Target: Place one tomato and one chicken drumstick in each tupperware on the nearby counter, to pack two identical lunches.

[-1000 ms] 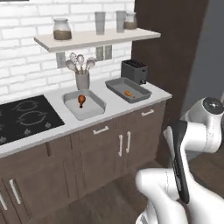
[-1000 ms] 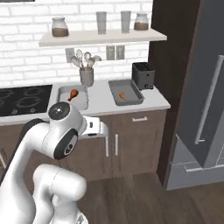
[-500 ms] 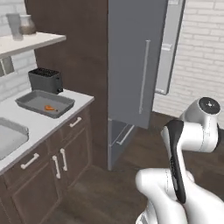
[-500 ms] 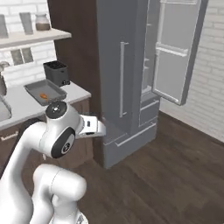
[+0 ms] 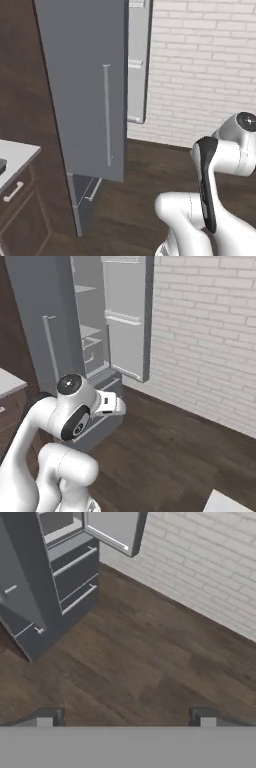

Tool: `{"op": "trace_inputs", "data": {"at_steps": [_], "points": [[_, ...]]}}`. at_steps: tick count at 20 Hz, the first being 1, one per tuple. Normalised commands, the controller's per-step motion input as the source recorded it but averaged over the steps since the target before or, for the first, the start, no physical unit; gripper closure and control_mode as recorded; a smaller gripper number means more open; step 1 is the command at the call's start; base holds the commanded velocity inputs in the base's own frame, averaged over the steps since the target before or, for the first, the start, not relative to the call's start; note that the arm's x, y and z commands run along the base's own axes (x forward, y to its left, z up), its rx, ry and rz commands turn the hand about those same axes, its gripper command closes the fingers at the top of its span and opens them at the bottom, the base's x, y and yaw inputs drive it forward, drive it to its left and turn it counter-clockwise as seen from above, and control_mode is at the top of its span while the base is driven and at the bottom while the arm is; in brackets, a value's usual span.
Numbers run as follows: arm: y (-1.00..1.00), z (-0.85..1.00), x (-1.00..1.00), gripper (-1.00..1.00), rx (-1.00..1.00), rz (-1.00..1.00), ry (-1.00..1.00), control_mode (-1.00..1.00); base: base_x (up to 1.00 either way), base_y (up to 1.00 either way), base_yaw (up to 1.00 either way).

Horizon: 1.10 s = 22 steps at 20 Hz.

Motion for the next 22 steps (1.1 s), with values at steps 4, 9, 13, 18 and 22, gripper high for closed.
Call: {"op": "trace_inputs", "data": {"at_steps": [4, 9, 13, 18, 22], "points": [[0.0, 0.0, 0.0, -1.0, 0.0, 0.0, 0.0, 1.0, 1.0, -0.68, 0.0], [0.0, 0.0, 0.0, -1.0, 0.0, 0.0, 0.0, 1.0, 1.0, -0.68, 0.0], [0.0, 0.0, 0.0, -1.0, 0.0, 0.0, 0.0, 1.0, 1.0, -0.67, 0.0], [0.0, 0.0, 0.0, -1.0, 0.0, 0.0, 0.0, 1.0, 1.0, -0.52, 0.0], [0.0, 0.0, 0.0, -1.0, 0.0, 0.0, 0.0, 1.0, 0.96, -0.21, 0.23]]}}
